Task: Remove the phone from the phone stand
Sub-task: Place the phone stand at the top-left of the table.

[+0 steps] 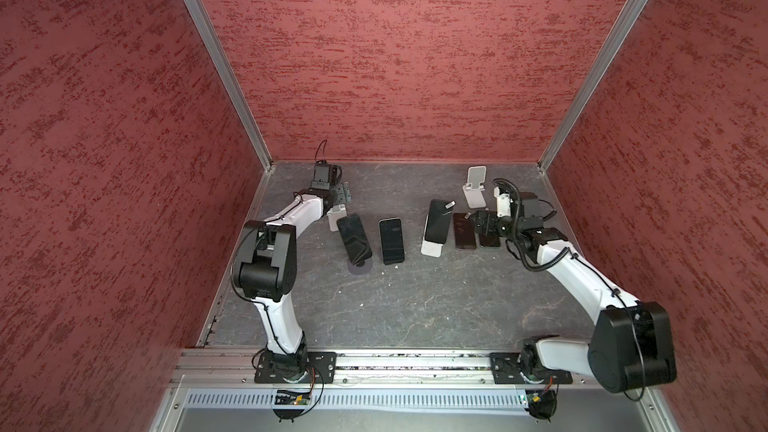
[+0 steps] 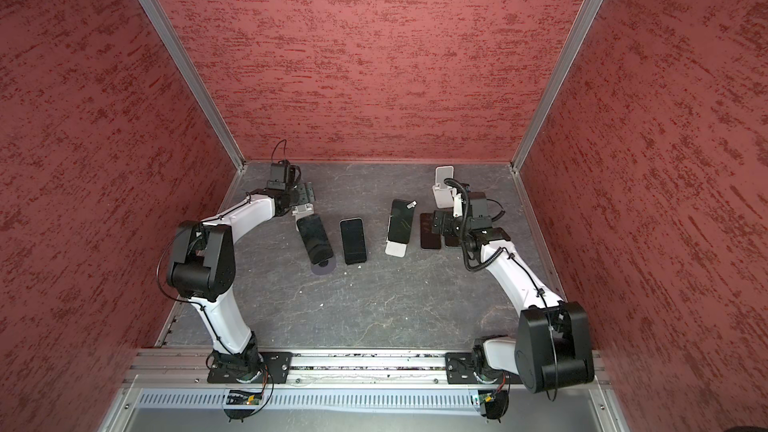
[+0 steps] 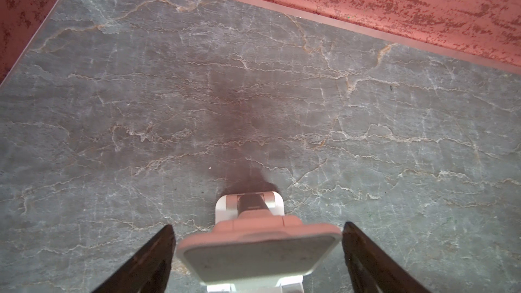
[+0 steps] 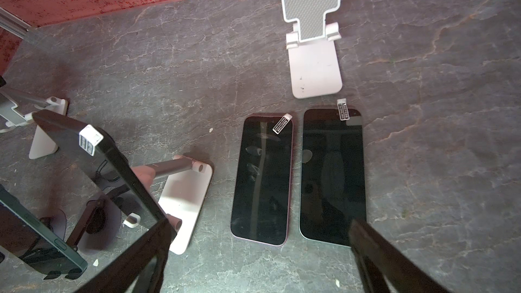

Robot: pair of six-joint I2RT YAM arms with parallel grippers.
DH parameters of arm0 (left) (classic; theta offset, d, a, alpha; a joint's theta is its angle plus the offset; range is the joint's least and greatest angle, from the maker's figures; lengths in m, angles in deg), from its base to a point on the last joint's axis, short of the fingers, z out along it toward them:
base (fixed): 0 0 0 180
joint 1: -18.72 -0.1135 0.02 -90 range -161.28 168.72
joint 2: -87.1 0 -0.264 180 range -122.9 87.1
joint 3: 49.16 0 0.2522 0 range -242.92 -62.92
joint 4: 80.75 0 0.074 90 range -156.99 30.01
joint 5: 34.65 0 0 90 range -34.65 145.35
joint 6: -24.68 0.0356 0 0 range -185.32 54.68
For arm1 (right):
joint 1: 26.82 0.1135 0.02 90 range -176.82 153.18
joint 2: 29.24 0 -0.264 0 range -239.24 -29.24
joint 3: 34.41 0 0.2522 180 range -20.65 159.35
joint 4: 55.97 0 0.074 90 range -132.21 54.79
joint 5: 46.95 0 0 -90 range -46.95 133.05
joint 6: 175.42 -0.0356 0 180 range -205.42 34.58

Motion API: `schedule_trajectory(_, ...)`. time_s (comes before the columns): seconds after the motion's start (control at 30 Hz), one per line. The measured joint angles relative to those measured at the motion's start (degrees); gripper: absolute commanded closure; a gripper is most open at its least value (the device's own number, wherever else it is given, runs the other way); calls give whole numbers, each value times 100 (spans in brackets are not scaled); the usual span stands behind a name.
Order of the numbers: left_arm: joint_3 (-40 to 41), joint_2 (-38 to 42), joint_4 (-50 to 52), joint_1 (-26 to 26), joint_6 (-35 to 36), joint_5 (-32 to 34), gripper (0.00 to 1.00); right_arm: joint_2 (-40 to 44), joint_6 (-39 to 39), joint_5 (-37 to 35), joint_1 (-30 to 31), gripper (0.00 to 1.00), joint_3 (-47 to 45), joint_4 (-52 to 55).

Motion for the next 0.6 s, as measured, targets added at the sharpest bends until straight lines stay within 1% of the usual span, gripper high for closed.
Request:
schedule_trajectory(0.2, 0, 385, 20, 11, -33, 37, 0, 0, 0, 0, 0, 1, 0, 0)
schedule_trajectory(0.6, 190, 1639, 114, 48, -227, 44, 0, 0, -11, 4, 0, 1, 0, -7)
